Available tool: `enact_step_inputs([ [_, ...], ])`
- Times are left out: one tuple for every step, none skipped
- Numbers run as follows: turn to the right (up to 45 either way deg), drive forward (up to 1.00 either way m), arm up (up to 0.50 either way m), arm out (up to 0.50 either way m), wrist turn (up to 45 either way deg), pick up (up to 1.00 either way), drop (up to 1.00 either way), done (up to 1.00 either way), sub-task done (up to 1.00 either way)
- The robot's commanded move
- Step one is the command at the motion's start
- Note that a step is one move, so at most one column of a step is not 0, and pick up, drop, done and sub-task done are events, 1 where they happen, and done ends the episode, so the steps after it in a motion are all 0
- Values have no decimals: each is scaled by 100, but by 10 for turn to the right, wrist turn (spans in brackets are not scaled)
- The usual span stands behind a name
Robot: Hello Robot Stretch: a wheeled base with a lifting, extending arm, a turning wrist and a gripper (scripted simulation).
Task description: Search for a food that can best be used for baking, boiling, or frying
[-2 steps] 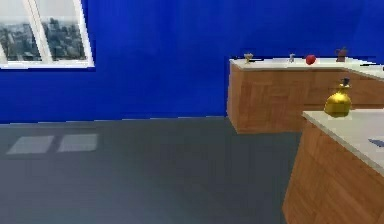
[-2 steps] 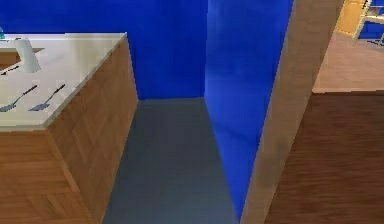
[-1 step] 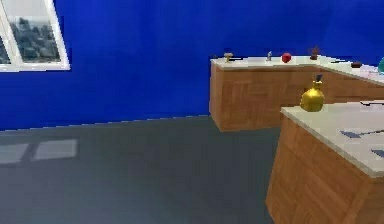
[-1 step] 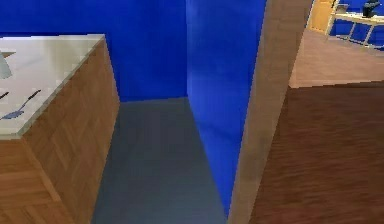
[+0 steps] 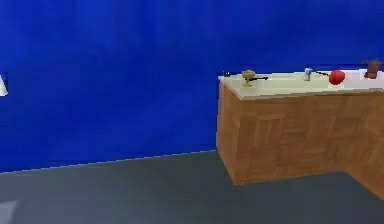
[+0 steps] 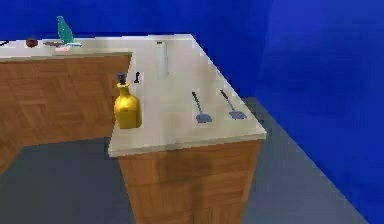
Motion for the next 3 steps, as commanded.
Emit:
enact_step_inputs([
  [0, 30, 0, 0, 0, 0, 0, 0, 0],
  [450, 0, 0, 0, 0, 0, 0, 0, 0],
  [90, 0, 0, 0, 0, 0, 0, 0, 0],
])
